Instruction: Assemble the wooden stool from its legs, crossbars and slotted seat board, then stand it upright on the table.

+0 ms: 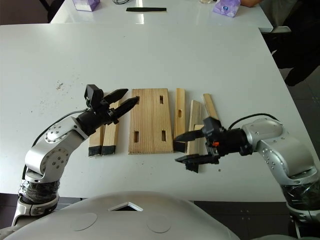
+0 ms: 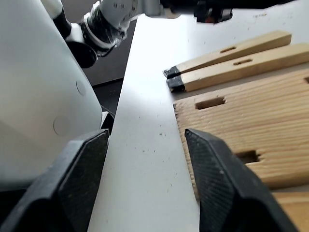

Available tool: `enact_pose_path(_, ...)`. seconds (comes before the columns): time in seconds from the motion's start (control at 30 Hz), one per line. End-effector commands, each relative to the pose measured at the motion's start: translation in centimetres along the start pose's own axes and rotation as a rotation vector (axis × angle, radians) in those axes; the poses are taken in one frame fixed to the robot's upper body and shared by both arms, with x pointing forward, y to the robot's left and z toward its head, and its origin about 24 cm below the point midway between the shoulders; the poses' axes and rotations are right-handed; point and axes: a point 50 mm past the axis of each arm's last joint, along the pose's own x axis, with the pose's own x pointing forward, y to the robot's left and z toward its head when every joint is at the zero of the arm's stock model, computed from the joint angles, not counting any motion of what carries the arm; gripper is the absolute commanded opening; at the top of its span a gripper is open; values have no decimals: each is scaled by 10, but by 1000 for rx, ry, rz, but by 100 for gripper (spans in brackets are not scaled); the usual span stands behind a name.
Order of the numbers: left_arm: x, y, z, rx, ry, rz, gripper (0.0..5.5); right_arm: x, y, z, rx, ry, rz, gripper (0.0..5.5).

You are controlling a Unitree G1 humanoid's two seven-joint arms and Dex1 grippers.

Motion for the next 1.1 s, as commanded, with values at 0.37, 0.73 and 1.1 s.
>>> enact_pose_path(0.37,-2,-1,-7,7,26,7,292,-15,-10,-56,16,230,-94,290)
enact_pose_path(0.73,-5,-4,-12,-4,27,24,292,-52,-25,-60,-47,356,-167,290)
enact_pose_path(1.1,-8,-6,-14,-7,22,45,292,-71,-18,-1,-25,55,-265,290)
